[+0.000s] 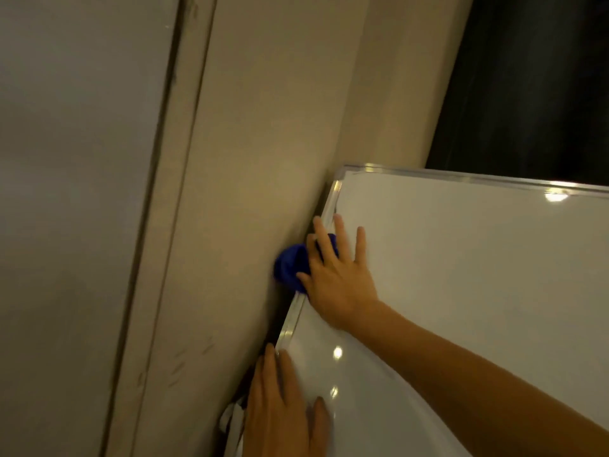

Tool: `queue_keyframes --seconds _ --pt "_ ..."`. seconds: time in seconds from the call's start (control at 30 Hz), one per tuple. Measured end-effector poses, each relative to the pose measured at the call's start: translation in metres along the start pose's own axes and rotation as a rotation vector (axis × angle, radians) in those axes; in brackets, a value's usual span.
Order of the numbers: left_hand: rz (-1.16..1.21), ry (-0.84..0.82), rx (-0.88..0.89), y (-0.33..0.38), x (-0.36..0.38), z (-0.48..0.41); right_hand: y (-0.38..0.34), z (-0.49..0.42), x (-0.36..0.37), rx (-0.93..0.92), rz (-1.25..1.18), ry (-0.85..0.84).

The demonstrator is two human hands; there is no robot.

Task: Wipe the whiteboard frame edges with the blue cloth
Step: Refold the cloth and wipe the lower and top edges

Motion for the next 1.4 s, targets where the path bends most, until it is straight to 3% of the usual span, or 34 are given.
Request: queue_keyframes --seconds 0.07,0.2,0.23,0.33,0.37,0.4,0.5,0.53,0.63,0.7,0.77,0.83,0.87,0.97,1.0,1.1,1.13,1.2,1.3,1.33,1.4 --pt "0.055 0.035 -0.030 0.004 -0.003 -0.006 0.006 -0.011 -0.006 0.058 -0.059 0.020" --pt "0.028 0.157 0.137 0.026 -0.018 -0.021 -0.049 0.038 0.005 -0.381 -0.077 -0.007" --pt "0.010 0.182 0.160 0.025 -0.018 -0.024 -0.034 0.027 0.002 -0.354 -0.040 0.024" --pt "-0.002 0.126 0.117 0.013 -0.006 -0.035 0.042 -0.038 -0.015 0.033 -0.036 0.056" --pt "-0.020 0.154 0.124 0.014 -0.006 -0.036 0.049 -0.041 -0.016 0.087 -0.055 0.077" --pt "-0.016 0.175 0.131 0.017 -0.009 -0.036 0.040 -0.035 -0.014 0.033 -0.097 0.094" --pt "-0.065 0.237 0.185 0.024 -0.014 -0.034 -0.014 0.017 0.008 -0.359 -0.070 0.019" --pt "-0.075 0.258 0.209 0.026 -0.016 -0.034 -0.006 0.015 0.006 -0.372 -0.051 0.031" --pt "-0.068 0.226 0.193 0.026 -0.012 -0.040 0.063 -0.039 -0.019 -0.008 -0.074 0.115" --pt "-0.039 0.154 0.140 0.023 -0.008 -0.043 0.068 -0.039 -0.021 0.068 -0.189 0.128" --pt "-0.078 0.222 0.176 0.032 -0.018 -0.043 0.019 -0.002 -0.010 -0.263 -0.407 -0.001" --pt "-0.069 0.204 0.208 0.038 -0.021 -0.043 -0.003 0.031 -0.008 -0.577 -0.420 -0.071" --pt "-0.071 0.209 0.234 0.039 -0.021 -0.044 0.011 0.016 -0.015 -0.557 -0.427 -0.015" --pt "-0.065 0.218 0.228 0.036 -0.019 -0.051 0.081 -0.047 -0.034 -0.086 -0.528 0.062" --pt "-0.068 0.209 0.209 0.031 -0.017 -0.054 0.081 -0.048 -0.034 -0.058 -0.507 0.077" --pt "-0.123 0.273 0.251 0.043 -0.021 -0.059 0.012 0.002 -0.005 -0.514 -0.248 0.054" --pt "-0.125 0.280 0.246 0.046 -0.023 -0.061 0.005 0.012 0.003 -0.591 -0.179 0.020" --pt "-0.137 0.267 0.201 0.045 -0.022 -0.067 0.033 -0.020 -0.003 -0.492 -0.102 0.042" --pt "-0.100 0.233 0.180 0.046 -0.024 -0.082 0.109 -0.087 -0.024 -0.027 -0.120 0.051" --pt "-0.092 0.226 0.182 0.048 -0.027 -0.086 0.110 -0.092 -0.027 0.020 -0.129 0.046" --pt "-0.094 0.311 0.232 0.065 -0.043 -0.091 0.068 -0.085 -0.022 -0.179 -0.170 0.054"
Point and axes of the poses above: each hand's wrist, its own z-axis away from the middle knuckle, its own x-axis out of the palm, y = z × x, the point moved 8 cm from there along -z, towards the middle knuckle, and after that the axes turned 7 degrees about x, right-handed, at the moved point
